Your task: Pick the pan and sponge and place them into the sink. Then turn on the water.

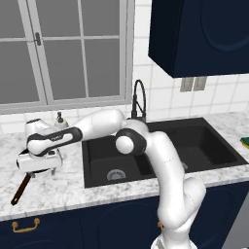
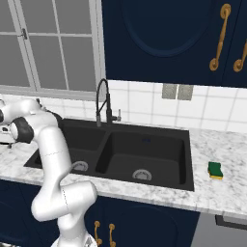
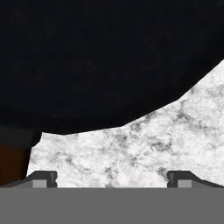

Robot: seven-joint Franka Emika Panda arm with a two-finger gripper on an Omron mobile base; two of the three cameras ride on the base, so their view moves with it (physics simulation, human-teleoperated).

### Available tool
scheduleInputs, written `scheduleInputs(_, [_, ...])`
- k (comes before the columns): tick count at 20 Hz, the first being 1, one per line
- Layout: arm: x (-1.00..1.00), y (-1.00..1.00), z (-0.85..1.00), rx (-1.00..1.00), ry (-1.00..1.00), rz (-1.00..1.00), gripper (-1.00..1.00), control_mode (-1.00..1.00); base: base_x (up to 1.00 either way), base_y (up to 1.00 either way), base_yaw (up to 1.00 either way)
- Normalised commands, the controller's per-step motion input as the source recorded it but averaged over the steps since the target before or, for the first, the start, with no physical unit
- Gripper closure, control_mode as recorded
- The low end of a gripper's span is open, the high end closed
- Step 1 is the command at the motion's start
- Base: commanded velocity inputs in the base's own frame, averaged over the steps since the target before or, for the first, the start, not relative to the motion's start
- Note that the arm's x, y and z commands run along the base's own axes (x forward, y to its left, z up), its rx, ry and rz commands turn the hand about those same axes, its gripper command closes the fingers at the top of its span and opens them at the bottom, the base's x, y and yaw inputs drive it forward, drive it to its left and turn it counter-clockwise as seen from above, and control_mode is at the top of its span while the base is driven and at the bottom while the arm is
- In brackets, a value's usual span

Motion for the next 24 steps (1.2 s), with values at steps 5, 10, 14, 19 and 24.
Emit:
scheduleInputs(5, [0.0, -0.18, 0.05, 0.0, 0.0, -0.09, -1.0, -1.0, 0.0, 0.0, 0.0])
scheduleInputs(10, [0.0, 0.12, 0.0, 0.0, 0.0, -0.14, -1.0, -1.0, 0.0, 0.0, 0.0])
scheduleInputs(14, [-0.01, 0.08, 0.18, 0.0, 0.0, -0.22, -1.0, -1.0, 0.0, 0.0, 0.0])
scheduleInputs(19, [-0.01, 0.31, 0.08, 0.0, -0.02, -0.18, -1.0, -1.0, 0.0, 0.0, 0.0])
scheduleInputs(24, [-0.01, 0.49, 0.0, 0.0, -0.11, -0.07, -1.0, -1.0, 0.0, 0.0, 0.0])
